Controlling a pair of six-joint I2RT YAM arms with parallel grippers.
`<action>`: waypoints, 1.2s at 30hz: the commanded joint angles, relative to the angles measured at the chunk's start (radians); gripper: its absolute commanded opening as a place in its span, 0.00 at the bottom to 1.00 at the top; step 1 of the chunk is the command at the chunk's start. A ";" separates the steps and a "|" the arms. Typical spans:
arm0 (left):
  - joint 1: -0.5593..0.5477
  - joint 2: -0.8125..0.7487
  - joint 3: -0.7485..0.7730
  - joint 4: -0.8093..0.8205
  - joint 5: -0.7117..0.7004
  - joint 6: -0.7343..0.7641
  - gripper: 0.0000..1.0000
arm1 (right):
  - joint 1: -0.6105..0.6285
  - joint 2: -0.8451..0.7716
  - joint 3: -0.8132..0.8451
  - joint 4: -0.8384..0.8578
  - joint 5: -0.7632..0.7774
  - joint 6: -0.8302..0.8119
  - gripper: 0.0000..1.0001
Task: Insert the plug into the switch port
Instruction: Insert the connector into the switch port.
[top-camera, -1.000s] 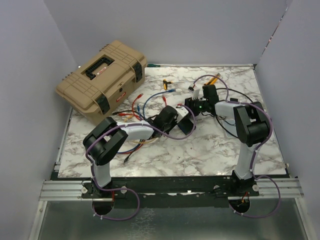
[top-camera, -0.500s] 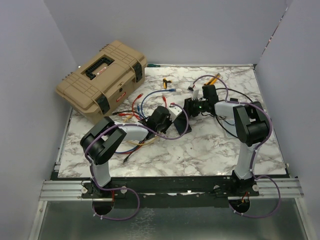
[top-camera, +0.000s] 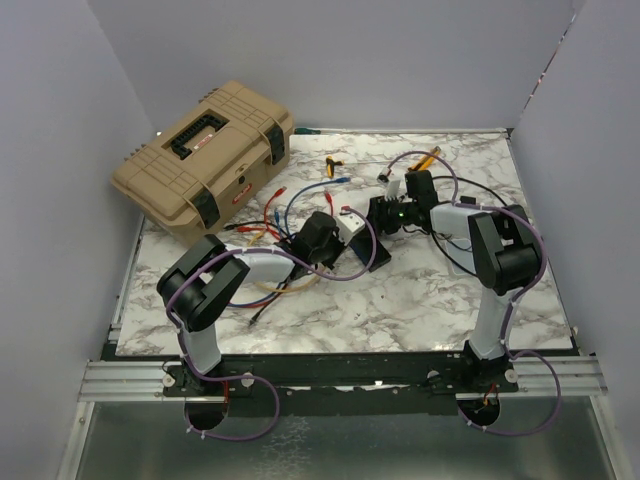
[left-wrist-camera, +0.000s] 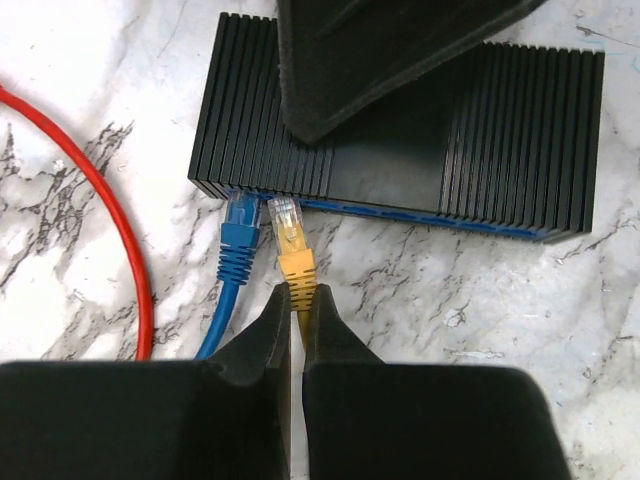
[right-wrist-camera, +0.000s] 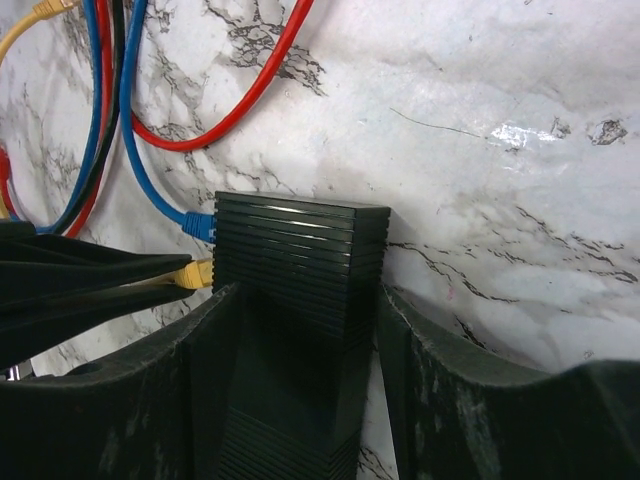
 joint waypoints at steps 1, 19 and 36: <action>-0.017 -0.024 -0.010 0.094 0.106 -0.022 0.00 | 0.012 0.007 -0.028 -0.063 0.011 0.033 0.59; -0.016 0.001 0.059 -0.076 0.035 -0.071 0.00 | 0.012 0.047 0.024 -0.152 -0.008 -0.068 0.58; -0.016 0.017 0.126 -0.054 0.010 -0.107 0.00 | 0.032 0.108 0.078 -0.228 -0.135 -0.109 0.58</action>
